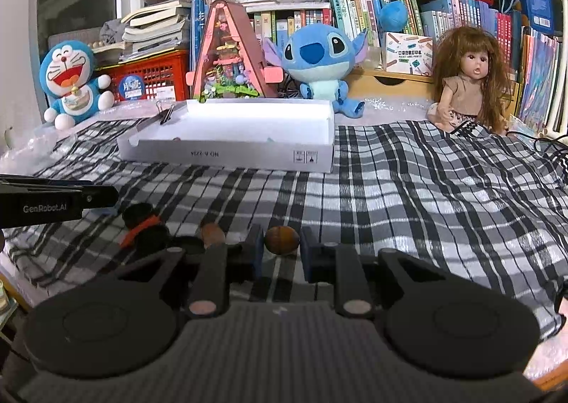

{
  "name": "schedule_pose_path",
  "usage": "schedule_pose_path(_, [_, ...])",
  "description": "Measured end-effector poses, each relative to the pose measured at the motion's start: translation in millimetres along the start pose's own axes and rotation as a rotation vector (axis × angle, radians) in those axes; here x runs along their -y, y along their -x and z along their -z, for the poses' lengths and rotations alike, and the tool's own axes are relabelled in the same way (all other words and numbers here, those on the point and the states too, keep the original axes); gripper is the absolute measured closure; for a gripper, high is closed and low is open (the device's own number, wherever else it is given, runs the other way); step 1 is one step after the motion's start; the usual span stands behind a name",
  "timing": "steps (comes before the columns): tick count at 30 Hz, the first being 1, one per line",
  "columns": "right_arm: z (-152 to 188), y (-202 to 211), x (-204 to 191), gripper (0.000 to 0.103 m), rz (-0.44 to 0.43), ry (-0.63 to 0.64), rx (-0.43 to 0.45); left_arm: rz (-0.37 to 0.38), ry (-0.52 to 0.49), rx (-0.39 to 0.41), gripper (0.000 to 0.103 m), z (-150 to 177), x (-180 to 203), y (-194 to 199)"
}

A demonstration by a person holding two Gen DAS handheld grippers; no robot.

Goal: Organize rigid objects
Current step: 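Carry the black lid and brown ball with both tools into the white box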

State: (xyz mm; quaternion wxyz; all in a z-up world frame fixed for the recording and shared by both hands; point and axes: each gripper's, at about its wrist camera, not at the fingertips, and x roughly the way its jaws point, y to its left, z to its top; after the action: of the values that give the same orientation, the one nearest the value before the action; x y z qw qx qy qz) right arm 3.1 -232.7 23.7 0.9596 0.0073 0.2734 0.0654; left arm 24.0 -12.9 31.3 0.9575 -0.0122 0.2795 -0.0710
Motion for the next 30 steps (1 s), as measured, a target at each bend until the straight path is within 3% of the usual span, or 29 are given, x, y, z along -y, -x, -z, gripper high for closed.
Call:
schedule_pose_path(16, [-45.9,-28.0,9.8,0.077,-0.014,-0.058,-0.015,0.006,0.022,-0.001,0.073,-50.2,-9.7,-23.2])
schedule_pose_path(30, [-79.4,-65.0,20.6,0.077,-0.040,-0.117,-0.079,0.004,0.047,-0.035,0.073,-88.3,-15.7,-64.5])
